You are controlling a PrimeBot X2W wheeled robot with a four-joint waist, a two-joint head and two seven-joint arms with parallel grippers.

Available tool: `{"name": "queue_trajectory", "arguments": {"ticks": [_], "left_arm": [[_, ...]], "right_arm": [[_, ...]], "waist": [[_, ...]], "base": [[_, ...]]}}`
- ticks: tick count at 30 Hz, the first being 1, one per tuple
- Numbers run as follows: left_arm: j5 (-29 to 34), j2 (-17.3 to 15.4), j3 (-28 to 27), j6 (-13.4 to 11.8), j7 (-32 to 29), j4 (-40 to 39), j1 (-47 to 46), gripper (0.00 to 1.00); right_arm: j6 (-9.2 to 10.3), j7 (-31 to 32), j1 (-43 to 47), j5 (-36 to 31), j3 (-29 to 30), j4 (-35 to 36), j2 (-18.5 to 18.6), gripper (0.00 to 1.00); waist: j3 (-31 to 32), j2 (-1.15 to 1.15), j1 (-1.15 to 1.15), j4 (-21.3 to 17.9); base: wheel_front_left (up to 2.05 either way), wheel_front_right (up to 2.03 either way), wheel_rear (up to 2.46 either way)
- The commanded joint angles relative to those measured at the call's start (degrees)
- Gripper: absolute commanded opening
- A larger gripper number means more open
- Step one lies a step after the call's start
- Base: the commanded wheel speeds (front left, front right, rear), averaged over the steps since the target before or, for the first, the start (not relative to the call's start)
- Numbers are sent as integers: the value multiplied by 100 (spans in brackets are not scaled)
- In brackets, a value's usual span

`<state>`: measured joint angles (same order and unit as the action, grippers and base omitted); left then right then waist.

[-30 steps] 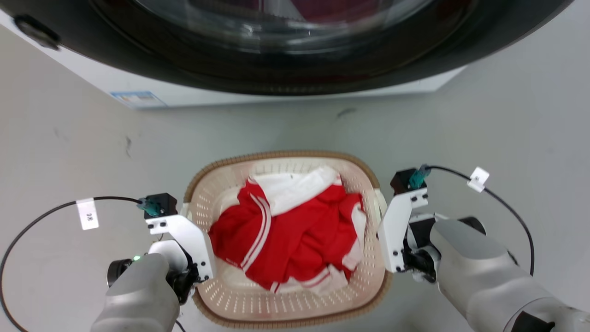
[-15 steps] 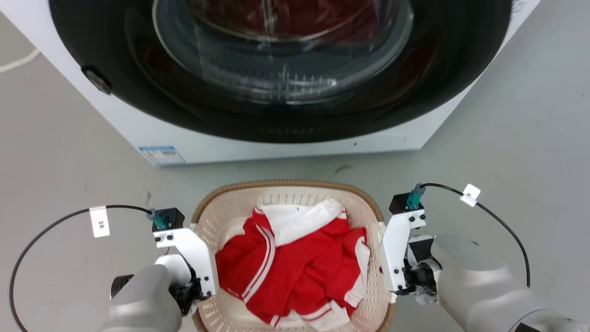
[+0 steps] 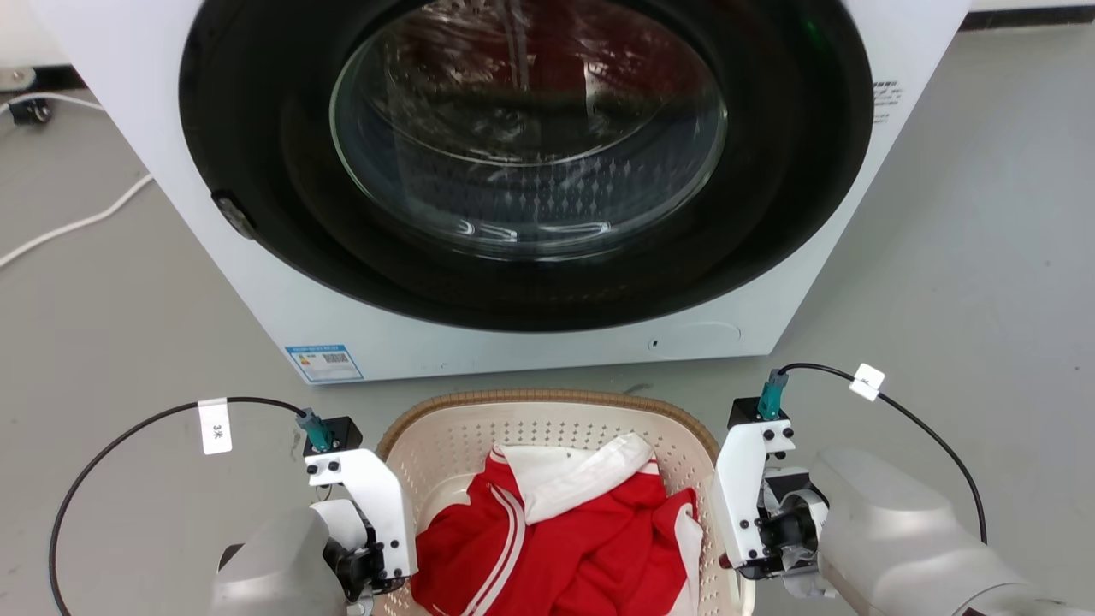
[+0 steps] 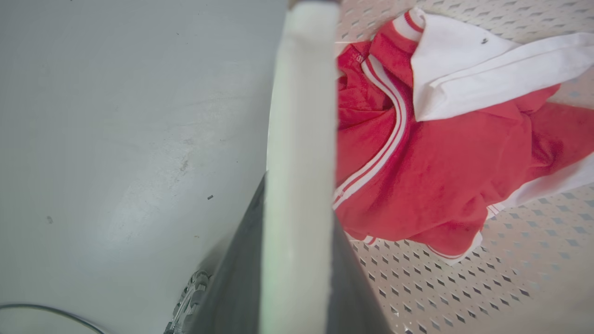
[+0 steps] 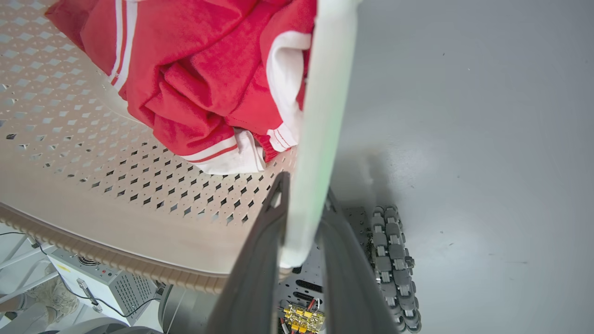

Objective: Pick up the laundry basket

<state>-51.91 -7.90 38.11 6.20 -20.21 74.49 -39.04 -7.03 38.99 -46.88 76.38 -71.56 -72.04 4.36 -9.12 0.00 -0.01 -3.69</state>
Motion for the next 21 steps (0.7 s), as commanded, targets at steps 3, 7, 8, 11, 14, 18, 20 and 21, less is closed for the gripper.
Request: {"name": "queue_trajectory", "arguments": {"ticks": [3,7,8,11,14,18,20,21], "left_arm": [[-92,266,-10,50,-121,-121,24,0],[-93,282,26,34,-187,-119,87,0],[-98,286,37,29,-222,-118,109,0],[-118,319,68,29,-353,-118,193,0],[-127,354,101,34,-498,-118,281,0],[-145,396,136,25,-654,-119,327,0],[-165,423,145,33,-738,-118,348,0],[-167,435,149,35,-762,-119,350,0]], "right_arm": [[-84,148,67,97,6,88,-268,0],[-84,239,78,70,-14,23,-261,0],[-84,258,94,74,-17,13,-260,0],[-84,331,143,65,-26,-17,-260,0],[-84,433,176,78,-32,-46,-259,0],[-84,516,202,99,-28,-79,-258,0],[-84,548,218,90,-30,-95,-259,0],[-84,555,215,81,-31,-102,-259,0]], "waist": [[209,0,1,4],[429,0,1,3],[481,0,1,1],[652,0,1,-7],[789,0,1,-14],[875,0,1,-19],[906,0,1,-19],[920,0,1,-18]], "base": [[0,0,0],[0,0,0],[0,0,0],[0,0,0],[0,0,0],[0,0,0],[0,0,0],[0,0,0]]}}
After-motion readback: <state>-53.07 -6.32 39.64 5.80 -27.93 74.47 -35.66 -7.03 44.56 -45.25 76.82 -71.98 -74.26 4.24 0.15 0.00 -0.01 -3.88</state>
